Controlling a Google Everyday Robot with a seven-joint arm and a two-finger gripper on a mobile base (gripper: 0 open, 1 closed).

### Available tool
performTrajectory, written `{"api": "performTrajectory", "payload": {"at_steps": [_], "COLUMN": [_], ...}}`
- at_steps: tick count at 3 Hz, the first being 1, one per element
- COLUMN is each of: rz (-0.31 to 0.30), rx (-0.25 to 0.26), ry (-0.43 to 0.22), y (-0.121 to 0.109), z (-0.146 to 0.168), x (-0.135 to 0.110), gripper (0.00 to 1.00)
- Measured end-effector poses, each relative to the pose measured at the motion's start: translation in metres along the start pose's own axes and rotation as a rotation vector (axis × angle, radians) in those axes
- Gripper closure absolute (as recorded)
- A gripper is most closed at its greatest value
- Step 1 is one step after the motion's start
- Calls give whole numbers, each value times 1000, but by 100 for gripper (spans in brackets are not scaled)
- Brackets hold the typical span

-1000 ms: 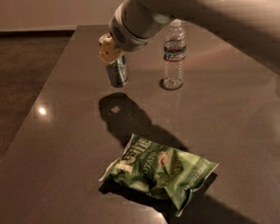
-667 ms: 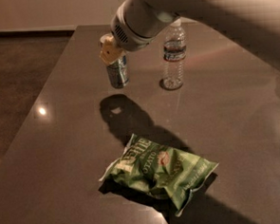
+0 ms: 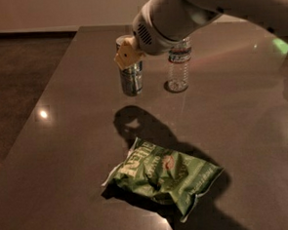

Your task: Move redbull can near green jalapeno chip bag

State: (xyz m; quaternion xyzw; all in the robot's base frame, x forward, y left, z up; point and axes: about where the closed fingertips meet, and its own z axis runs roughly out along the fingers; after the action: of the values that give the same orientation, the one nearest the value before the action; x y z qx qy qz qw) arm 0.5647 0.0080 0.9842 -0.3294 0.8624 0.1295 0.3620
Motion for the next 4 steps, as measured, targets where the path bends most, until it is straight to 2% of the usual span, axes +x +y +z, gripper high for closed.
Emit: {"api": "performTrajectory", "payload": {"at_steps": [2,4], "rz": [25,-45], "rx": [-36,-51], "ry": [25,30], "y": [-3,-15], "z": [-26,-47], "x": [45,82], "gripper": [100,100]}}
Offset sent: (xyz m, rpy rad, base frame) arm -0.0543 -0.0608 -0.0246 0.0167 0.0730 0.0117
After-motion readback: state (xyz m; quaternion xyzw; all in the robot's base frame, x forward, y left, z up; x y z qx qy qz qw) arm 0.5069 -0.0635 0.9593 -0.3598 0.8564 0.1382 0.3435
